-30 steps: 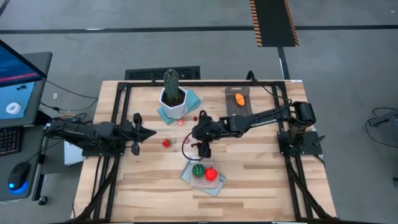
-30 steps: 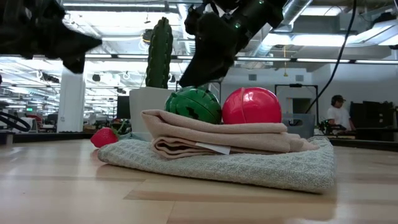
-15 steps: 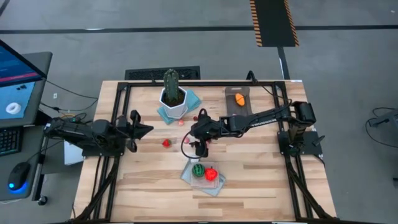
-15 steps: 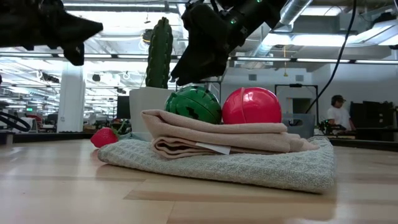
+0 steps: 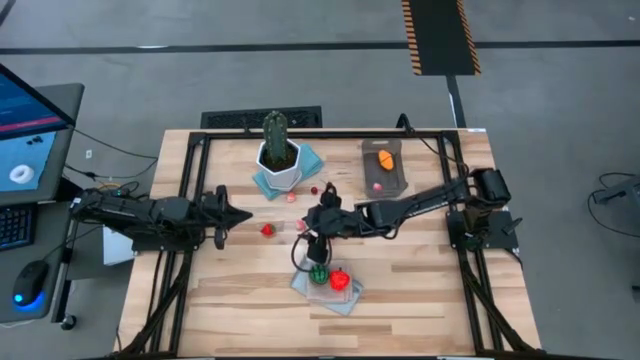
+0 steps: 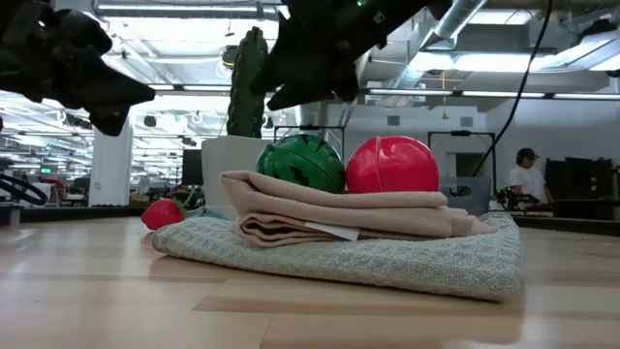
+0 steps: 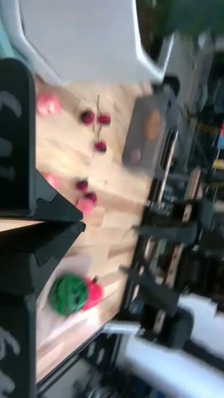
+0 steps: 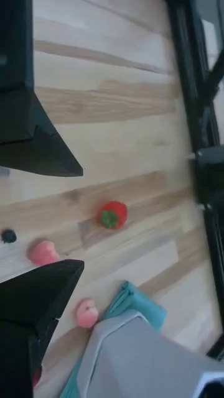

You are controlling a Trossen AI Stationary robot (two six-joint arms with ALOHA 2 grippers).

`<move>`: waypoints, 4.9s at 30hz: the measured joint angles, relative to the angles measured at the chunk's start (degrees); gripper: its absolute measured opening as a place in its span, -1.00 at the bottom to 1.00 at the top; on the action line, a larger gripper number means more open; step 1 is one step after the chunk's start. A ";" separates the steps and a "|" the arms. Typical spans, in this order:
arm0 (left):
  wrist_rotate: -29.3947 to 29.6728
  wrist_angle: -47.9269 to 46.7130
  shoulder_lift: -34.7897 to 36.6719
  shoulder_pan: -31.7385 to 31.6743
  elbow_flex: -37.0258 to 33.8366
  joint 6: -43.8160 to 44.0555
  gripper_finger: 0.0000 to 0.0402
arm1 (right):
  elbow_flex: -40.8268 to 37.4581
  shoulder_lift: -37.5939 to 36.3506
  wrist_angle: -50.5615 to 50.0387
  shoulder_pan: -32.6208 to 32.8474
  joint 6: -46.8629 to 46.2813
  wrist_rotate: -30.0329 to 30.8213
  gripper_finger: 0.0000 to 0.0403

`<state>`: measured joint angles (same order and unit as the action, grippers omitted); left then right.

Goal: Pick and placing Produce into tupperware

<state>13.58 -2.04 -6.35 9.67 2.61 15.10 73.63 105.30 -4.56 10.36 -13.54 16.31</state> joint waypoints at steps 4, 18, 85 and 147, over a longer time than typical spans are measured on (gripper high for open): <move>-0.08 -0.31 0.00 0.02 0.00 -4.25 -1.00 | 0.00 0.00 -0.52 1.29 -3.81 2.10 0.27; 6.06 -0.04 -1.30 -0.10 0.02 -5.23 -1.00 | 0.00 0.00 -0.97 5.33 -9.53 8.13 0.27; -13.77 23.62 -52.82 -10.58 5.65 -19.42 -0.47 | -55.25 -26.27 60.96 6.87 4.96 9.01 0.27; -16.39 26.68 -63.73 -10.91 20.13 -17.58 -1.00 | -55.25 -26.34 60.94 6.87 4.94 8.99 0.27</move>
<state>-2.81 24.63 -70.08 -1.23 22.74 -2.48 18.37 78.96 56.38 17.23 -8.60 25.31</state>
